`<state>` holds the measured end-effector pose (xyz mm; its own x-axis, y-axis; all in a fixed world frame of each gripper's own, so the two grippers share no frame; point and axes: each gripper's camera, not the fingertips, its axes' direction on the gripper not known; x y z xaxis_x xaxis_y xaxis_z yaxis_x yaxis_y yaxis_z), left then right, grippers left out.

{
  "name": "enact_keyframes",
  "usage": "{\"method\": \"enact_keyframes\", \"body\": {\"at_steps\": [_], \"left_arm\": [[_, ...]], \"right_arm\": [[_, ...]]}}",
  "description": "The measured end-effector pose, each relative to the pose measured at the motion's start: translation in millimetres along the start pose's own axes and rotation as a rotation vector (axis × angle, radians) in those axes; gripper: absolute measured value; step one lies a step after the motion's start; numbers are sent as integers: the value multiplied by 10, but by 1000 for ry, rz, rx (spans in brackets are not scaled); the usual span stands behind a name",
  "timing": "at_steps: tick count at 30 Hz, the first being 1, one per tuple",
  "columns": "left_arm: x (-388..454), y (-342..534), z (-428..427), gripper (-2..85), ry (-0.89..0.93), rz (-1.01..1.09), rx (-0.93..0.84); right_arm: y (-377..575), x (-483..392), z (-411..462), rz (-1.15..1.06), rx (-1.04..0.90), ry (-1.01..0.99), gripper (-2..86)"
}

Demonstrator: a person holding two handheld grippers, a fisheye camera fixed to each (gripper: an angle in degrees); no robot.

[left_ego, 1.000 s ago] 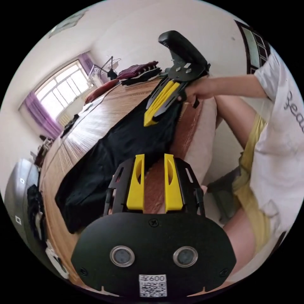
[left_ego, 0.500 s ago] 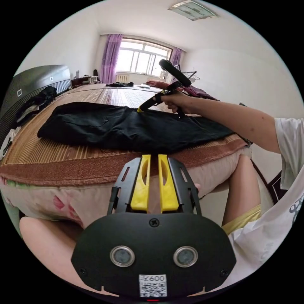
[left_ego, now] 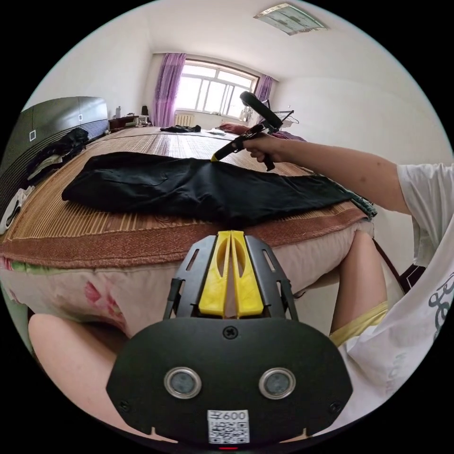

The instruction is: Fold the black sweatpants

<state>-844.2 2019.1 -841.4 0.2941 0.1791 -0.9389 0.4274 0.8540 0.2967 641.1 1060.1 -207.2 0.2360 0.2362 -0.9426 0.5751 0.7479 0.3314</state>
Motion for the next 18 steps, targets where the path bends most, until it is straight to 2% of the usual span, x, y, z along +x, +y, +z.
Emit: {"method": "enact_keyframes", "body": {"at_steps": [6, 10, 13, 18], "left_arm": [[-540, 301, -345, 5, -50, -34, -3], [-997, 456, -390, 25, 20, -119, -1], [-1183, 423, -317, 71, 119, -146, 0], [-1197, 381, -249, 88, 103, -130, 48]], "right_arm": [[136, 313, 320, 22, -22, 48, -9], [323, 673, 353, 131, 22, -29, -9], [484, 810, 397, 144, 72, -43, -9], [657, 983, 483, 186, 127, -55, -9]]}}
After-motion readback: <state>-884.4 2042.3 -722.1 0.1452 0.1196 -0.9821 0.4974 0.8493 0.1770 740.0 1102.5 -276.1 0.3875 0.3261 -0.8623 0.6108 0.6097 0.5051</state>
